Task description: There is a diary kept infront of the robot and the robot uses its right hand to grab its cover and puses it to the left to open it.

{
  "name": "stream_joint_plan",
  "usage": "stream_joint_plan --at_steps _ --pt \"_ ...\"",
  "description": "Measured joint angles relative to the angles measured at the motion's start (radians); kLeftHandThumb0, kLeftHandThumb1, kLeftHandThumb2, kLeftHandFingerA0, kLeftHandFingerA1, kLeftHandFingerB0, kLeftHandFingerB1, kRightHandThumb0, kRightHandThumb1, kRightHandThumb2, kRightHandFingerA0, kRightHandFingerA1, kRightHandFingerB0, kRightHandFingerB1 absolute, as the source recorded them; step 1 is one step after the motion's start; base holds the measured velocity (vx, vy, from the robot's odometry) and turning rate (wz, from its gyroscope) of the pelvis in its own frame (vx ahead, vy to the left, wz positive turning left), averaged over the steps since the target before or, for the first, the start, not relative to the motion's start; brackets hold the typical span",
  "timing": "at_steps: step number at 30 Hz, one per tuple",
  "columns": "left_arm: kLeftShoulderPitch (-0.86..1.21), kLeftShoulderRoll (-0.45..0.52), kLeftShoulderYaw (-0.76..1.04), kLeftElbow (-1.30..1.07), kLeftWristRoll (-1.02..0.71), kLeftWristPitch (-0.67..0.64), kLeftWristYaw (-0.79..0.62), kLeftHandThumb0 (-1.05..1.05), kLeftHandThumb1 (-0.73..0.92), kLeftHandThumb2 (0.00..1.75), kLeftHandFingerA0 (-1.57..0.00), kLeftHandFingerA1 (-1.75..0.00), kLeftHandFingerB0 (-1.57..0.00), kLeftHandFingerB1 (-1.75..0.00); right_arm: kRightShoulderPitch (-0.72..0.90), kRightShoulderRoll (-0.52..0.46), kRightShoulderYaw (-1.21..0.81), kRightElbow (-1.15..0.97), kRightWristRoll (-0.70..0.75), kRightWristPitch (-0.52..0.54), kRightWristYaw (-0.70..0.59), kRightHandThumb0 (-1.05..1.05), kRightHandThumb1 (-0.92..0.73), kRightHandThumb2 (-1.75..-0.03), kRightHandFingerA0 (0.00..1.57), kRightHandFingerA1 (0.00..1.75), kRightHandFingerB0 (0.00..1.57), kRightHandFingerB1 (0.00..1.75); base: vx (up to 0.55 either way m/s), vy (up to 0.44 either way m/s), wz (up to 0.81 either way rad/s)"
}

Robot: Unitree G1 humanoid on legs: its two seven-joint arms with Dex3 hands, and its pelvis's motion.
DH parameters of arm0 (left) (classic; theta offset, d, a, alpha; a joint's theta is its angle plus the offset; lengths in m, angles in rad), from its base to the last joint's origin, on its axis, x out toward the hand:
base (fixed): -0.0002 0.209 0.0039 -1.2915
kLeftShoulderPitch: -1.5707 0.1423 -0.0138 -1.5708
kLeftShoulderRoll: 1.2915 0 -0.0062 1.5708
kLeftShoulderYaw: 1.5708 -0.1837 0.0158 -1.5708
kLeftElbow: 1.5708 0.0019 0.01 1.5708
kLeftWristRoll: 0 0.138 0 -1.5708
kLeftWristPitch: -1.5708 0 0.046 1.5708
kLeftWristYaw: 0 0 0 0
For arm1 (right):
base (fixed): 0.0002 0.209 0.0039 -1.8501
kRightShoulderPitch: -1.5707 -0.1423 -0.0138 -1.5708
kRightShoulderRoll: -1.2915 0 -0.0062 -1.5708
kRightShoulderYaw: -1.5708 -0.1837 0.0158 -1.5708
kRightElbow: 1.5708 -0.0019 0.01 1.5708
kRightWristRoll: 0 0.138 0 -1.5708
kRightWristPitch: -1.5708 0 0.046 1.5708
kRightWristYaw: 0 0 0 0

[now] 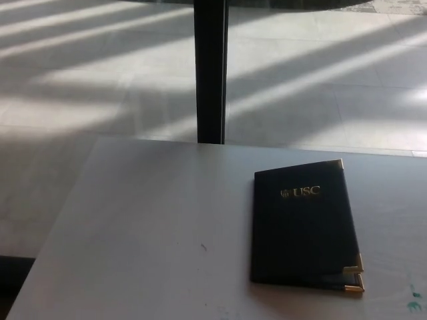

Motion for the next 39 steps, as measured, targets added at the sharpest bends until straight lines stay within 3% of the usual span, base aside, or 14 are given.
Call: stream_joint_plan --at_steps 15,17,18,21,22,23,24,28,30,31,33,34,37,39 --pt "-0.063 0.005 0.259 0.000 -0.102 0.000 0.033 -0.88 0.92 1.02 -0.32 -0.81 -0.25 -0.65 -0.083 -0.026 -0.381 -0.017 0.199 0.061 -0.005 -0.75 -0.92 -0.86 0.41 1.05 0.22 0.73 0.00 0.000 0.00" --pt "-0.065 0.005 0.290 0.000 -0.116 0.000 0.039 -0.83 0.90 1.25 -0.37 -0.82 -0.31 -0.69 -0.096 -0.035 -0.427 -0.016 0.226 0.072 -0.009 -0.78 -0.87 -1.25 0.53 0.97 0.20 0.69 0.00 0.000 0.00" --pt "-0.067 0.005 0.312 0.000 -0.127 0.001 0.042 -0.87 0.92 1.00 -0.33 -0.87 -0.26 -0.68 -0.104 -0.041 -0.453 -0.015 0.240 0.080 -0.011 -0.71 -0.84 -1.24 0.50 0.95 0.19 0.69 0.00 0.000 0.00" --pt "-0.082 0.009 0.376 0.001 -0.158 0.003 0.055 -0.86 0.92 1.07 -0.33 -0.81 -0.25 -0.65 -0.121 -0.062 -0.517 -0.009 0.279 0.099 -0.021 -0.81 -0.88 -1.22 0.39 0.91 0.18 0.71 0.00 0.000 0.00" --pt "-0.088 0.012 0.398 0.001 -0.171 0.003 0.061 -0.84 0.92 1.04 -0.35 -0.84 -0.27 -0.67 -0.129 -0.072 -0.542 -0.001 0.295 0.106 -0.025 -0.77 -0.92 -0.95 0.22 0.91 0.13 0.73 0.00 0.000 0.00" --pt "-0.092 0.014 0.416 0.001 -0.180 0.004 0.066 -0.86 0.92 1.04 -0.34 -0.86 -0.27 -0.70 -0.136 -0.081 -0.562 0.004 0.307 0.111 -0.028 -0.45 -0.77 -1.31 0.10 0.68 0.01 0.60 0.00 0.000 0.00" --pt "-0.098 0.015 0.435 0.001 -0.189 0.005 0.073 -0.87 0.92 1.02 -0.34 -0.88 -0.27 -0.71 -0.143 -0.092 -0.584 0.012 0.320 0.117 -0.033 -0.44 -0.79 -1.32 0.10 0.68 0.00 0.59 0.00 0.000 0.00" --pt "-0.125 0.036 0.513 0.011 -0.236 0.008 0.100 -0.89 0.92 1.00 -0.36 -0.88 -0.26 -0.68 -0.166 -0.141 -0.671 0.046 0.374 0.145 -0.061 -0.43 -0.77 -1.30 0.08 0.66 0.02 0.59 0.00 0.000 0.00" --pt "-0.138 0.054 0.558 0.011 -0.265 0.008 0.119 -0.85 0.92 1.01 -0.29 -0.82 -0.21 -0.66 -0.180 -0.178 -0.707 0.074 0.399 0.161 -0.083 -0.73 -0.92 -0.91 0.12 1.14 0.10 0.80 0.00 0.000 0.00" --pt "-0.142 0.062 0.574 0.011 -0.275 0.008 0.126 -0.84 0.92 1.01 -0.29 -0.81 -0.21 -0.65 -0.187 -0.194 -0.720 0.085 0.409 0.166 -0.094 -0.80 -0.88 -1.23 0.39 0.89 0.17 0.69 0.00 0.000 0.00" --pt "-0.152 0.081 0.604 0.011 -0.304 0.011 0.139 -0.84 0.92 1.01 -0.29 -0.81 -0.21 -0.65 -0.205 -0.236 -0.745 0.109 0.434 0.181 -0.124 -0.80 -0.88 -1.23 0.39 0.89 0.17 0.69 0.00 0.000 0.00" --pt "-0.156 0.088 0.612 0.011 -0.314 0.014 0.145 -0.87 0.92 1.02 -0.29 -0.77 -0.22 -0.62 -0.211 -0.249 -0.752 0.116 0.444 0.186 -0.135 -0.84 -0.92 -0.88 0.31 1.00 0.16 0.76 0.00 0.000 0.00" --pt "-0.172 0.108 0.626 0.016 -0.345 0.020 0.158 -0.83 0.90 1.25 -0.34 -0.77 -0.26 -0.65 -0.248 -0.284 -0.757 0.118 0.466 0.191 -0.173 -0.81 -0.92 -0.87 0.30 1.01 0.20 0.76 0.00 0.000 0.00" --pt "-0.184 0.119 0.625 0.016 -0.363 0.024 0.164 -0.93 0.92 0.97 -0.35 -0.83 -0.28 -0.69 -0.283 -0.311 -0.750 0.112 0.480 0.195 -0.188 -0.80 -0.92 -0.83 0.40 1.01 0.27 0.75 0.00 0.000 0.00"
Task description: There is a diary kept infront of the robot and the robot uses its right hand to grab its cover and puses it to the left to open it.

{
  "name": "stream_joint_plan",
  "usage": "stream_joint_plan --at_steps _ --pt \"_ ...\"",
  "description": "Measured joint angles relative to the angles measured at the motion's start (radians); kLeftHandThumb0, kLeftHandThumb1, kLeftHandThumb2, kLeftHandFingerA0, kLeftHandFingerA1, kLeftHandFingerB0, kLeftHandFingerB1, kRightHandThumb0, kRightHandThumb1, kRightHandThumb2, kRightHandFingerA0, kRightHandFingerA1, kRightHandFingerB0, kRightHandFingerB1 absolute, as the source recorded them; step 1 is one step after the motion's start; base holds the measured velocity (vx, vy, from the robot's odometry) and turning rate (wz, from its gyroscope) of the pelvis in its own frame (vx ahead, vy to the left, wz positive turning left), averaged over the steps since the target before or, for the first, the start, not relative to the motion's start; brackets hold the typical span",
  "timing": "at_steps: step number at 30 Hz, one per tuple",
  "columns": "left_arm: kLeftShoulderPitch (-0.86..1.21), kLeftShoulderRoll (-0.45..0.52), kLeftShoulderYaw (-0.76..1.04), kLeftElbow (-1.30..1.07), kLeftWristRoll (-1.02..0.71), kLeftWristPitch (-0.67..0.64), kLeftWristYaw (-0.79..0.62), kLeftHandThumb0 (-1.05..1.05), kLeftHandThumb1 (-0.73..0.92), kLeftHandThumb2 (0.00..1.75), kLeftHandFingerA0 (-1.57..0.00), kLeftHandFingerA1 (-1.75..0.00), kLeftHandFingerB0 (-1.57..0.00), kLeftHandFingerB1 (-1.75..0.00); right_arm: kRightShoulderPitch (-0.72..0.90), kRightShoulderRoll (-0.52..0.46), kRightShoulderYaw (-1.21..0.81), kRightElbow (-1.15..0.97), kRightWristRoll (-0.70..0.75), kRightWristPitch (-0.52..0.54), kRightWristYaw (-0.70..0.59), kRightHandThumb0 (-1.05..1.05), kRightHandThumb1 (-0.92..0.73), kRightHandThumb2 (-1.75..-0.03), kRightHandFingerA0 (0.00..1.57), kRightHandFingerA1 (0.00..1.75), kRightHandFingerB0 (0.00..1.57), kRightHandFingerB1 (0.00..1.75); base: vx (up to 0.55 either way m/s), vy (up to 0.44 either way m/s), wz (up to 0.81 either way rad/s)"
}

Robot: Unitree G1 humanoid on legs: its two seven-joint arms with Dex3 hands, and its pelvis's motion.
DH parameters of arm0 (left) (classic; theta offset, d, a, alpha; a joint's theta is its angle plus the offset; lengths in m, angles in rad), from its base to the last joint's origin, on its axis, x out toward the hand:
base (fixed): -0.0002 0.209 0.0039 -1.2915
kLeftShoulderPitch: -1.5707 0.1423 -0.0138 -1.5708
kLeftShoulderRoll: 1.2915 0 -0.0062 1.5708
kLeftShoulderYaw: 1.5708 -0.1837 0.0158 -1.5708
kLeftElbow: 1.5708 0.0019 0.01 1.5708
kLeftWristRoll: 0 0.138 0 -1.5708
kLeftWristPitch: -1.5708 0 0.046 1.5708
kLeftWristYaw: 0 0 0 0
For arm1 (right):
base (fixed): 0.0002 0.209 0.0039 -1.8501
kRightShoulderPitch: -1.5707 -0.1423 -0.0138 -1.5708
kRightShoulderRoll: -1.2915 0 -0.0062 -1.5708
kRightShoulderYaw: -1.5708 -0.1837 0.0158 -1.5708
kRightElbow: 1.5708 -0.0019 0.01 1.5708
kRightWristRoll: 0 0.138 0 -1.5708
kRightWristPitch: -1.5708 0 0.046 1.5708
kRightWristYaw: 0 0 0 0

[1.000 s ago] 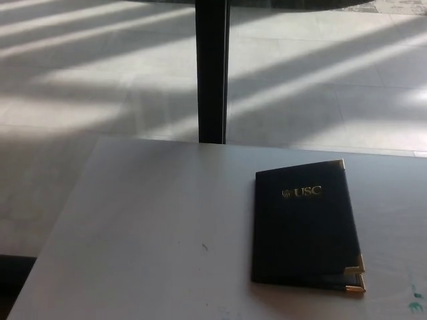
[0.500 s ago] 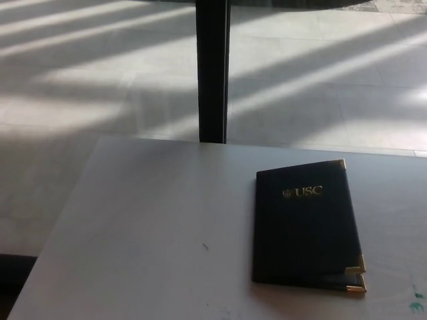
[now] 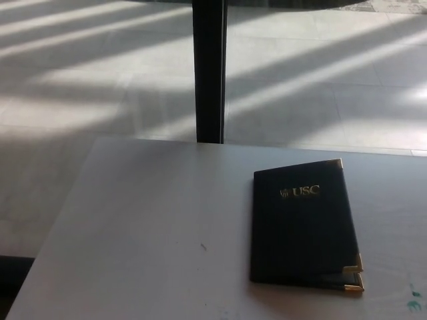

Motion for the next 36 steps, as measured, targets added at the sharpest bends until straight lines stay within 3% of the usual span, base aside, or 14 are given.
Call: stream_joint_plan --at_steps 6,7,8,9,17,18,20,21,22,24,30,31,32,36 --pt "-0.024 0.000 -0.018 -0.021 -0.031 0.001 0.007 -0.91 0.92 0.98 -0.37 -0.84 -0.29 -0.66 -0.072 -0.008 0.031 -0.121 0.048 0.032 -0.019 -0.82 -0.92 -0.76 0.69 0.88 0.49 0.75 0.00 0.000 0.00" --pt "-0.025 -0.003 -0.021 -0.026 -0.035 0.001 0.008 -0.94 0.92 1.02 -0.37 -0.81 -0.28 -0.65 -0.079 0.001 0.038 -0.156 0.055 0.039 -0.020 -0.75 -0.77 -1.20 0.78 0.90 0.54 0.77 0.00 0.000 0.00" --pt "-0.025 -0.005 -0.023 -0.030 -0.037 0.001 0.008 -0.94 0.92 1.02 -0.37 -0.81 -0.28 -0.65 -0.084 0.010 0.045 -0.187 0.061 0.044 -0.020 -0.75 -0.77 -1.20 0.78 0.90 0.54 0.77 0.00 0.000 0.00" --pt "-0.025 -0.008 -0.026 -0.034 -0.039 0.001 0.009 -0.89 0.92 0.98 -0.38 -0.83 -0.30 -0.66 -0.090 0.023 0.054 -0.223 0.067 0.051 -0.021 -0.81 -0.92 -0.79 0.73 0.85 0.56 0.75 0.00 0.000 0.00" --pt "-0.025 -0.029 -0.039 -0.038 -0.046 0.001 0.009 -0.89 0.92 0.98 -0.36 -0.84 -0.25 -0.67 -0.111 0.146 0.137 -0.477 0.112 0.098 -0.031 -0.78 -0.92 -0.71 0.57 0.64 0.55 0.62 0.00 0.000 0.00" --pt "-0.024 -0.033 -0.040 -0.038 -0.047 0.001 0.009 -0.88 0.92 0.99 -0.36 -0.83 -0.26 -0.68 -0.111 0.165 0.149 -0.507 0.119 0.105 -0.034 -0.86 -0.66 -1.03 0.48 0.64 0.46 0.62 0.00 0.000 0.00" --pt "-0.023 -0.038 -0.042 -0.038 -0.049 0.001 0.009 -0.88 0.92 0.98 -0.36 -0.83 -0.27 -0.68 -0.112 0.205 0.176 -0.571 0.134 0.118 -0.042 -0.79 -0.67 -1.15 0.48 0.66 0.30 0.56 0.00 0.000 0.00" --pt "-0.022 -0.040 -0.043 -0.037 -0.050 0.001 0.009 -0.88 0.92 0.98 -0.36 -0.83 -0.27 -0.68 -0.112 0.232 0.195 -0.610 0.141 0.126 -0.047 -0.78 -0.83 -0.65 0.47 0.57 0.43 0.53 0.00 0.000 0.00" --pt "-0.021 -0.041 -0.044 -0.037 -0.050 0.001 0.009 -0.82 0.90 1.25 -0.36 -0.79 -0.31 -0.70 -0.112 0.248 0.208 -0.632 0.145 0.130 -0.050 -0.85 -0.85 -0.66 0.48 0.54 0.41 0.49 0.00 0.000 0.00" --pt "-0.019 -0.046 -0.047 -0.037 -0.052 0.001 0.009 -0.88 0.92 0.98 -0.38 -0.87 -0.31 -0.74 -0.111 0.303 0.253 -0.708 0.161 0.147 -0.061 -0.84 -0.88 -0.68 0.46 0.53 0.37 0.47 0.00 0.000 0.00" --pt "-0.010 -0.048 -0.054 -0.030 -0.061 0.001 0.010 -0.91 0.92 1.01 -0.37 -0.87 -0.29 -0.72 -0.111 0.503 0.427 -0.904 0.197 0.201 -0.120 -0.77 -0.91 -0.69 0.40 0.50 0.31 0.43 0.00 0.000 0.00" --pt "-0.008 -0.049 -0.056 -0.029 -0.063 0.001 0.010 -0.83 0.89 1.25 -0.35 -0.81 -0.30 -0.70 -0.111 0.541 0.462 -0.928 0.203 0.211 -0.134 -0.75 -0.92 -0.69 0.36 0.47 0.29 0.41 0.00 0.000 0.00" --pt "-0.006 -0.050 -0.059 -0.029 -0.066 0.001 0.011 -0.92 0.92 1.00 -0.34 -0.88 -0.26 -0.70 -0.109 0.578 0.497 -0.945 0.206 0.221 -0.148 -0.76 -0.92 -0.70 0.36 0.47 0.29 0.41 0.00 0.000 0.00" --pt "0.011 -0.062 -0.068 -0.040 -0.083 0.001 0.012 -0.92 0.92 0.99 -0.34 -0.86 -0.25 -0.68 -0.089 0.665 0.605 -0.980 0.215 0.256 -0.191 -0.73 -0.92 -0.72 0.36 0.48 0.27 0.41 -0.01 0.000 0.02"
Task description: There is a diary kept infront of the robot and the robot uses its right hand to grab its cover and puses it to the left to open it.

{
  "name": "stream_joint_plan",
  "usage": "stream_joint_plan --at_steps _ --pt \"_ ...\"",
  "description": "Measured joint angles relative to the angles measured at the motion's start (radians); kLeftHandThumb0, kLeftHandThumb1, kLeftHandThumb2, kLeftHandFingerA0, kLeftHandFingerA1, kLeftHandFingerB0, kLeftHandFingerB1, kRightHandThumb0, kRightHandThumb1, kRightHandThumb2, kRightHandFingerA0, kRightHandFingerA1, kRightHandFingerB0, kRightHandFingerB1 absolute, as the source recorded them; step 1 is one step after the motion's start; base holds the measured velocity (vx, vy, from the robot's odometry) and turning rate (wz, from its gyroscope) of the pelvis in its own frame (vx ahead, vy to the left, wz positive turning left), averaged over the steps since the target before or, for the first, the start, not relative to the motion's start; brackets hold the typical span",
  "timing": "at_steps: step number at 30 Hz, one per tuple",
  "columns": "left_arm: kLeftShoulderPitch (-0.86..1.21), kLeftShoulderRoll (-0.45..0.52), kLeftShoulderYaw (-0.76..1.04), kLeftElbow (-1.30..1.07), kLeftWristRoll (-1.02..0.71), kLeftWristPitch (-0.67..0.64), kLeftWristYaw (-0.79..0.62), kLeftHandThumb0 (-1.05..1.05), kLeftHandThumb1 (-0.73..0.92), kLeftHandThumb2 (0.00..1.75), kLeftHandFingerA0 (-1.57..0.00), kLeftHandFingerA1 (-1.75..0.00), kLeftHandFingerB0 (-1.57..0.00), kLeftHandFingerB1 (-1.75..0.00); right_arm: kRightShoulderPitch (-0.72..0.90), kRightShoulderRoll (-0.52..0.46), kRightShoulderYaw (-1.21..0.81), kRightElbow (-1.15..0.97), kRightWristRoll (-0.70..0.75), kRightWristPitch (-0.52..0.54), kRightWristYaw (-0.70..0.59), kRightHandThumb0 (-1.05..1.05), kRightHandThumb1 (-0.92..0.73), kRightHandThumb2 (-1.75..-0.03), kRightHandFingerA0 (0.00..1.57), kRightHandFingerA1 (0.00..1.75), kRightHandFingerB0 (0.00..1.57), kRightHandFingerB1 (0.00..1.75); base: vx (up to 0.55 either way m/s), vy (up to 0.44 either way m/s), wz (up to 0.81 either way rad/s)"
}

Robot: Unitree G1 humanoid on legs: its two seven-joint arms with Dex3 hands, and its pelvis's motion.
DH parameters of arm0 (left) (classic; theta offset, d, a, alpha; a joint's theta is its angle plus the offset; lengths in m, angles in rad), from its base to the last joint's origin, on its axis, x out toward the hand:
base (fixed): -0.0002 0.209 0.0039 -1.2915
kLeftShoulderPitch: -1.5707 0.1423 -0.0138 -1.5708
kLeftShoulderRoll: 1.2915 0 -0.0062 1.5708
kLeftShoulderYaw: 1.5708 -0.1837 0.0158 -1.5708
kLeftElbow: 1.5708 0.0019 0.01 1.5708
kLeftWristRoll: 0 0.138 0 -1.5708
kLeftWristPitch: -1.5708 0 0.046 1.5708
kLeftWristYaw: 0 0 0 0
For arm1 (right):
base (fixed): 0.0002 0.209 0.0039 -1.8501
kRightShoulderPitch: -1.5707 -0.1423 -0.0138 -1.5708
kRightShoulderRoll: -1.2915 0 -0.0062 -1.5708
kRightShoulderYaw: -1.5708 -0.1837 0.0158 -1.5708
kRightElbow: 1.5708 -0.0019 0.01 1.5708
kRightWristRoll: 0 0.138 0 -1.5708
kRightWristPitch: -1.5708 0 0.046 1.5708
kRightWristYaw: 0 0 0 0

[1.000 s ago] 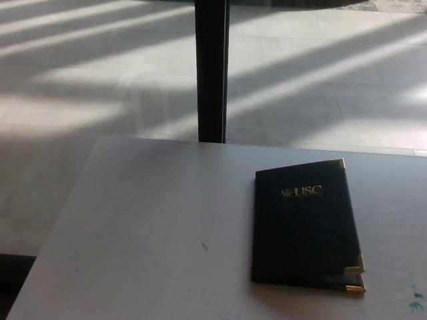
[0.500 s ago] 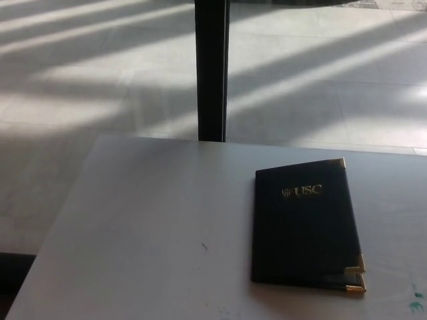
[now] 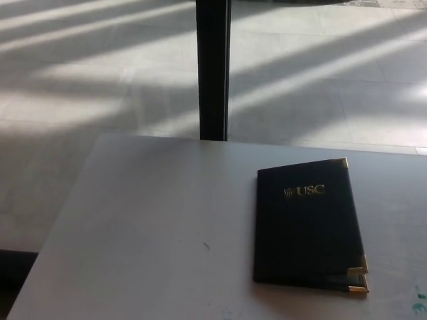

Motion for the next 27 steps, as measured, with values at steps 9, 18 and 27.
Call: stream_joint_plan --at_steps 9,18,27 --pt "0.018 -0.008 -0.027 0.001 -0.017 0.000 0.002 -0.90 0.92 0.98 -0.37 -0.88 -0.27 -0.70 0.132 0.095 0.199 -0.024 -0.008 0.037 -0.016 -0.76 -0.92 -0.72 0.38 0.50 0.30 0.43 0.00 0.000 0.00" --pt "0.025 -0.008 -0.040 0.029 -0.027 -0.002 0.003 -0.86 0.92 1.26 -0.39 -0.87 -0.31 -0.74 0.183 0.124 0.296 0.002 -0.026 0.024 -0.015 -0.79 -0.92 -0.72 0.38 0.54 0.30 0.46 0.00 0.000 0.00" --pt "0.034 -0.008 -0.054 0.011 -0.041 -0.002 0.006 -0.89 0.92 1.01 -0.37 -0.87 -0.29 -0.70 0.184 0.123 0.310 0.048 -0.046 -0.014 -0.017 -0.78 -0.92 -0.74 0.40 0.51 0.34 0.44 0.00 0.000 0.00"
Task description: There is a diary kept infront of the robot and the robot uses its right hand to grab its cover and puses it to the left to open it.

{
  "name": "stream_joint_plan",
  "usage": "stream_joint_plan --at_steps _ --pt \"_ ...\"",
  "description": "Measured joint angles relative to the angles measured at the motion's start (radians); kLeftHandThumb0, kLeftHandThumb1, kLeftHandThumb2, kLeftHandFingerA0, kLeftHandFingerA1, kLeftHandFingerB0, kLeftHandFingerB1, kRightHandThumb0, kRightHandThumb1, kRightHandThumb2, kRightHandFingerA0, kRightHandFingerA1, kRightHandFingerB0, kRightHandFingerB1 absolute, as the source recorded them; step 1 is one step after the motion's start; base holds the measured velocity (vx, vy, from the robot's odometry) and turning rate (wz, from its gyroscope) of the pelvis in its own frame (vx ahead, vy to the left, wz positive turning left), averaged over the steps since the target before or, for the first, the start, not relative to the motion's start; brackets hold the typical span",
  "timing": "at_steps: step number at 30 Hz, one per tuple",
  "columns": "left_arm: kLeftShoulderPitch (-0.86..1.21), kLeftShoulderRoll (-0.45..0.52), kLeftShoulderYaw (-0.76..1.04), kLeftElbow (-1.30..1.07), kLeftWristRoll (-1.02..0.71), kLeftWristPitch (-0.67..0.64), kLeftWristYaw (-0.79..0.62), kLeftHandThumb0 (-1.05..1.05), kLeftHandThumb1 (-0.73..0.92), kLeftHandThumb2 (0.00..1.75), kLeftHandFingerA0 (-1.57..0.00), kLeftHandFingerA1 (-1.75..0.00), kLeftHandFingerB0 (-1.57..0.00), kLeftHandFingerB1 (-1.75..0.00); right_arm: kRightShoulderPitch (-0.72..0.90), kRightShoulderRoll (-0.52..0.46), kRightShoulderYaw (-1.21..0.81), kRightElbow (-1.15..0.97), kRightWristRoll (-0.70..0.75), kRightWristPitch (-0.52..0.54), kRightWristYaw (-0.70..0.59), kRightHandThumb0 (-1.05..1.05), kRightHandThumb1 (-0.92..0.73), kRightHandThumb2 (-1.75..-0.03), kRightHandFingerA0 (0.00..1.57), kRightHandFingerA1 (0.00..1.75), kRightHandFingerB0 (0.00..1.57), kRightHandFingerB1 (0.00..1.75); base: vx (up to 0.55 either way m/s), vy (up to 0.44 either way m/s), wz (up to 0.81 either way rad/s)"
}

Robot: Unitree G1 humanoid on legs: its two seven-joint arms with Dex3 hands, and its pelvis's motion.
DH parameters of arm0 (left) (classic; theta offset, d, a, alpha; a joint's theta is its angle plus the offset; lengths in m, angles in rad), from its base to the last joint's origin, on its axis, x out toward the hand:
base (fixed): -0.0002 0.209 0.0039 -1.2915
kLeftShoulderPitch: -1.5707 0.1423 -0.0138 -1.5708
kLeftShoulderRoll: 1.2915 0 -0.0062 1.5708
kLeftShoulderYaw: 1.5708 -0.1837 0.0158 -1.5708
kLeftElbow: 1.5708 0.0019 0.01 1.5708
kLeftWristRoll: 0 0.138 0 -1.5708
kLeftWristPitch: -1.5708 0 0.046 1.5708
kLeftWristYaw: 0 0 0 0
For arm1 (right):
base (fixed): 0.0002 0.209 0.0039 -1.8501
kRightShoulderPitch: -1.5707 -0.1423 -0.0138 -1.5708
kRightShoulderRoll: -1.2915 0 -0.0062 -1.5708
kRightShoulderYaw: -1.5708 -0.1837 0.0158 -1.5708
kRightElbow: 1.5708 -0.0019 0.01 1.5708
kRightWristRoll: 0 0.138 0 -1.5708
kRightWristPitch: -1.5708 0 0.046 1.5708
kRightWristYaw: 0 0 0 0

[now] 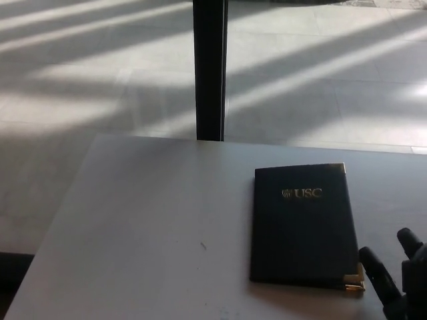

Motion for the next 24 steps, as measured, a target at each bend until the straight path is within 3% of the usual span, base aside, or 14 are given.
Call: stream_joint_plan --at_steps 2,3,4,5,7,8,11,12,24 --pt "0.003 0.000 -0.010 -0.002 0.000 0.000 0.003 -0.90 0.92 1.00 -0.37 -0.87 -0.27 -0.69 0.000 0.000 0.006 0.006 -0.006 -0.007 0.000 -0.78 -0.92 -0.74 0.40 0.50 0.34 0.44 0.00 0.000 0.00" --pt "0.003 0.000 -0.012 -0.004 0.000 0.000 0.005 -0.82 0.90 1.28 -0.40 -0.85 -0.30 -0.70 0.000 0.000 0.010 0.011 -0.010 -0.012 0.000 -0.80 -0.91 -0.74 0.41 0.52 0.33 0.45 0.00 0.000 0.00" --pt "0.001 0.000 -0.012 -0.002 -0.001 0.000 0.007 -0.82 0.90 1.28 -0.40 -0.85 -0.30 -0.70 0.000 0.000 0.014 0.015 -0.013 -0.017 -0.001 -0.80 -0.91 -0.74 0.41 0.52 0.33 0.45 0.00 0.000 0.00" --pt "0.000 0.000 -0.013 0.000 -0.002 0.000 0.008 -0.89 0.92 0.98 -0.38 -0.89 -0.28 -0.71 0.000 0.000 0.016 0.018 -0.016 -0.020 -0.001 -0.79 -0.92 -0.73 0.42 0.52 0.33 0.45 0.00 0.000 0.00" --pt "0.000 0.000 -0.013 0.002 -0.003 0.000 0.010 -0.89 0.92 0.99 -0.36 -0.88 -0.29 -0.72 0.000 0.000 0.026 0.026 -0.024 -0.029 -0.001 -0.76 -0.92 -0.74 0.42 0.51 0.33 0.43 0.00 0.000 0.00" --pt "0.001 0.000 -0.013 0.001 -0.005 0.000 0.010 -0.91 0.92 1.01 -0.38 -0.91 -0.29 -0.74 0.000 0.000 0.031 0.029 -0.029 -0.034 -0.001 -0.62 -0.71 -1.16 0.40 0.64 0.14 0.48 0.00 0.000 0.00" --pt "0.001 0.000 -0.009 0.002 -0.011 0.000 0.011 -0.90 0.92 0.98 -0.39 -0.91 -0.29 -0.76 -0.004 0.000 0.039 0.037 -0.036 -0.050 -0.003 -0.61 -0.71 -1.16 0.41 0.65 0.14 0.48 0.00 0.000 0.00" --pt "0.001 0.000 -0.009 0.002 -0.011 0.000 0.011 -0.91 0.92 0.99 -0.38 -0.92 -0.29 -0.76 -0.006 0.000 0.040 0.039 -0.037 -0.052 -0.005 -0.76 -0.92 -0.74 0.40 0.55 0.32 0.44 0.00 0.000 0.00" --pt "0.014 -0.006 -0.007 -0.002 -0.028 0.000 0.015 -0.91 0.92 0.97 -0.38 -0.92 -0.27 -0.75 -0.146 -0.020 -0.057 0.068 -0.007 -0.055 -0.027 -0.76 -0.92 -0.72 0.44 0.48 0.36 0.42 0.00 0.000 0.00"
